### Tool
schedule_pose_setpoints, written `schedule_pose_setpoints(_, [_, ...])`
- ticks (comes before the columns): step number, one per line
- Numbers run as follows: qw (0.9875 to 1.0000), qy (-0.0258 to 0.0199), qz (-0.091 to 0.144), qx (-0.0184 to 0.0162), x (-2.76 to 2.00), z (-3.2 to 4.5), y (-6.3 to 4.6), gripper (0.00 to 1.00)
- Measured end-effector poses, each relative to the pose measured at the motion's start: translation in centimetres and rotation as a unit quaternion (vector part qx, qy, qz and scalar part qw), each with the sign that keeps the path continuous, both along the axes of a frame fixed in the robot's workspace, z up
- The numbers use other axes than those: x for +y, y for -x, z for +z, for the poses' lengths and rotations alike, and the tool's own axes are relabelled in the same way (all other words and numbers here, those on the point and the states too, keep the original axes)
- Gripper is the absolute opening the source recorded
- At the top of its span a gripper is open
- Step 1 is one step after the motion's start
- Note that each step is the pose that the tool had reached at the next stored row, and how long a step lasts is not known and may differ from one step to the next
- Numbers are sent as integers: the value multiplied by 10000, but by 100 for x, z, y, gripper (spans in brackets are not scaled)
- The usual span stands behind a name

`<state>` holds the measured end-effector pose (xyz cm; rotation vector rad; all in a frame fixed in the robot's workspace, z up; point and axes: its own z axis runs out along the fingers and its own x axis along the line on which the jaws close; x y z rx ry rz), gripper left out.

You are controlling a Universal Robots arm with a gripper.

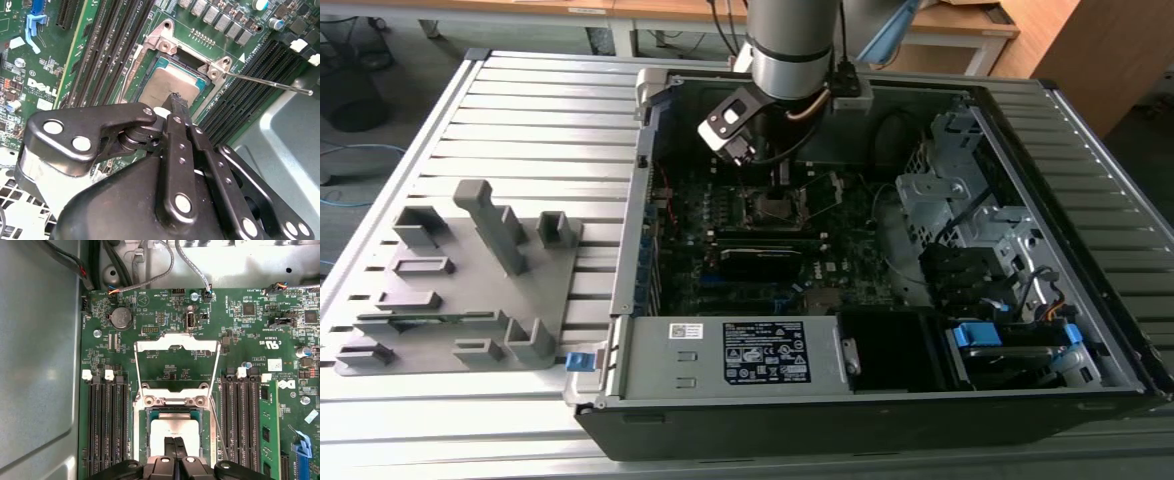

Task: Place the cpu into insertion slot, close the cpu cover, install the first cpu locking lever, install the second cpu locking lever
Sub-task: 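Place the cpu into insertion slot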

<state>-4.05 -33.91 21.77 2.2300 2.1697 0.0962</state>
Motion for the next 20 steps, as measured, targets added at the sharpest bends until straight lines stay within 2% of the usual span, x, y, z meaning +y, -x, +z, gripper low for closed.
schedule_pose_setpoints(2, [10000, 2, 0, 1, -1, 47, 0, 11])
schedule_pose_setpoints(7, [10000, 4, 0, 1, -9, 46, 0, 11])
schedule_pose_setpoints(16, [10000, 6, -4, 0, -57, 28, 0, 11])
schedule_pose_setpoints(20, [10000, 8, -4, 1, -58, 27, 0, 11])
